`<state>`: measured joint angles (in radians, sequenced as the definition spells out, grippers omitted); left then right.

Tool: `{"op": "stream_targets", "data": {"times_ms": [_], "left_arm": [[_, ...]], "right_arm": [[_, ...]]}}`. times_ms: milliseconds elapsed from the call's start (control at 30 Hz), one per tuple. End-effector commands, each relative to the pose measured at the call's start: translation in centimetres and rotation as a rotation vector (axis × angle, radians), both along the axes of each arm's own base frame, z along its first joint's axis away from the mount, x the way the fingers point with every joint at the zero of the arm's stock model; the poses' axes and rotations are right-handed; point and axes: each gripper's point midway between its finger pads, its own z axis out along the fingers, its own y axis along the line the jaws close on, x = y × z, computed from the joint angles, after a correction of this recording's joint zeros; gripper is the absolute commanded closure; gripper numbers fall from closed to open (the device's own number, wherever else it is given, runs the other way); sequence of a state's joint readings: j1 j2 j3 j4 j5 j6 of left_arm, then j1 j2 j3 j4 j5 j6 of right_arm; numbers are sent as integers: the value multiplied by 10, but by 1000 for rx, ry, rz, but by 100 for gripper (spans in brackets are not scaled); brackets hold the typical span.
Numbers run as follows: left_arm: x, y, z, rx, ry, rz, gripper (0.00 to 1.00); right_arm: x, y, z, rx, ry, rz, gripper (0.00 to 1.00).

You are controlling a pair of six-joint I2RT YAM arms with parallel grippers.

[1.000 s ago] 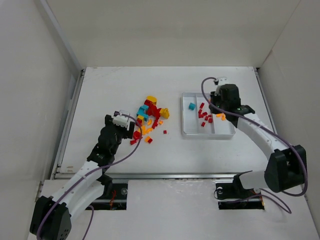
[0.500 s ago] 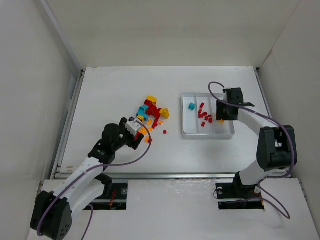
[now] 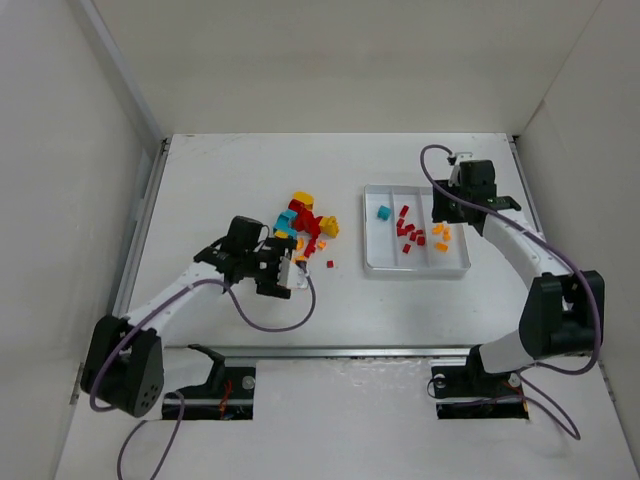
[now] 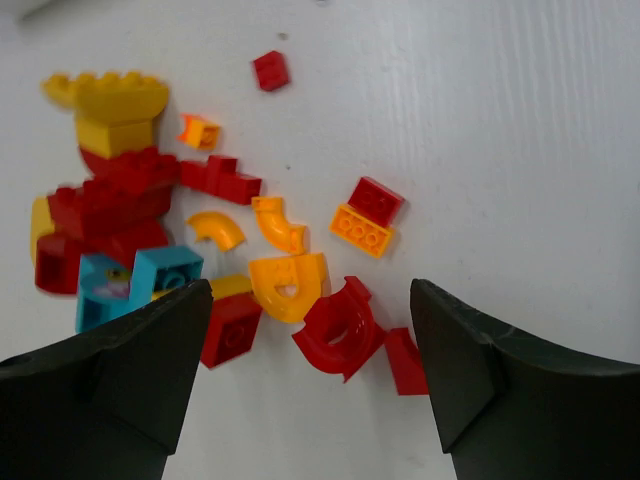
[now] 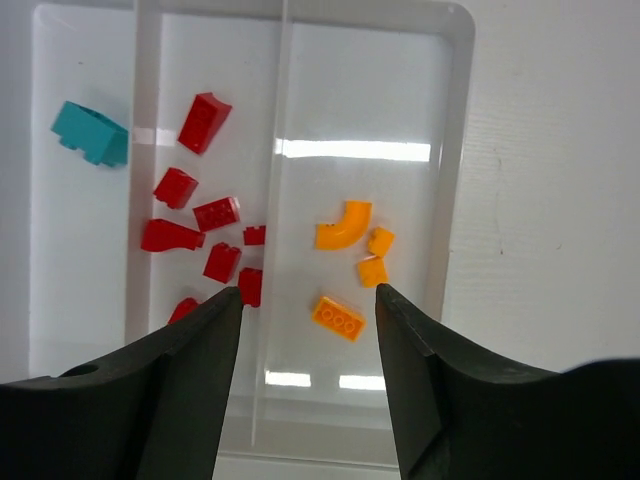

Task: Sort the legos into containers by color

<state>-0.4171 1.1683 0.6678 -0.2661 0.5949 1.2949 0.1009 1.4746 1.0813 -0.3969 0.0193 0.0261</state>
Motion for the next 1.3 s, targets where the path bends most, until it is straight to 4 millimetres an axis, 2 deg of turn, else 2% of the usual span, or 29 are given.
{"op": "stream_targets", "data": {"times_ms": [0,67,233,400,433,500,733,933,1133,1267], "left_arm": [[-30,7,-23,203,-82,-464,22],[-32,10,-34,256,-68,-535,22],[-24,8,-43,326,-62,-630,24],[-11,-1,-43,321,-61,-655,27],[-11,-1,-47,324,-43,-667,28],[-12,-1,-48,329,-23,-685,32],[-16,1,-58,369,102,-772,46],[-7,-14,-52,334,117,-794,46],[-5,-14,-56,335,134,-788,46],[-9,-19,-56,337,139,-798,54]], "right_arm": [[9,24,34,7,-94,93,38],[10,30,36,9,-104,109,38],[14,44,42,8,-137,148,38],[15,48,38,21,-138,163,38],[14,48,30,19,-119,163,38],[14,50,26,24,-109,170,38],[16,52,21,29,-99,177,38],[14,51,17,14,-92,190,38],[14,50,18,15,-101,190,38],[12,50,14,7,-93,197,38]]}}
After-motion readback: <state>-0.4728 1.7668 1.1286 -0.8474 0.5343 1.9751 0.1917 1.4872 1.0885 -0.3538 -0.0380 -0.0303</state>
